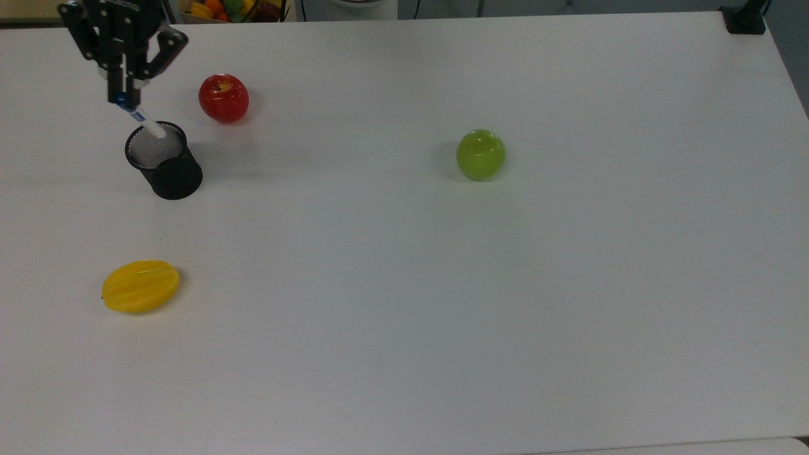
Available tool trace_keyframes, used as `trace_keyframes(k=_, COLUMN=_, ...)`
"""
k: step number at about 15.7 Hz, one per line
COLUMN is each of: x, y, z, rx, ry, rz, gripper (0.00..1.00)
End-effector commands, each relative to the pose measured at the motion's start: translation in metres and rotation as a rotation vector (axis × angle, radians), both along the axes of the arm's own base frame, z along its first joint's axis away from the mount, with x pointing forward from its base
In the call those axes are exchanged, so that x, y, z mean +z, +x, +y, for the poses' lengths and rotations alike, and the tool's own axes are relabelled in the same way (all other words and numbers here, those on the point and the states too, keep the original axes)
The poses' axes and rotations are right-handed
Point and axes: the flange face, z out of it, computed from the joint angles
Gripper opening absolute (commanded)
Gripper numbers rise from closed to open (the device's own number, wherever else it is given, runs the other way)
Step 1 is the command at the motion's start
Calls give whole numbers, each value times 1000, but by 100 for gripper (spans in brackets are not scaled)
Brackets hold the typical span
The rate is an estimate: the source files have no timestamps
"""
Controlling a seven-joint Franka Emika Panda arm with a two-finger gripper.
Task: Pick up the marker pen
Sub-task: 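Lift the marker up out of the pen cup, then carry the marker over beside the green apple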
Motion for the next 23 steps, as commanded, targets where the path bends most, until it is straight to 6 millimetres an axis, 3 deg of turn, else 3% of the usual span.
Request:
trace_keyframes(k=1, x=-1, y=2, z=55, rx=-4, ry=64, rz=60, gripper=0)
trace_keyframes(k=8, x=-36, y=-4, z=170, rx=-6, ry=167, rz=238, gripper=0)
trace_keyframes(k=20, x=-135, y=-9, z=296, rx=129, ry=271, rz=491, gripper=0)
trace_keyframes(k=23, x=-163, y=-9, z=311, rx=150, ry=265, rz=536, gripper=0)
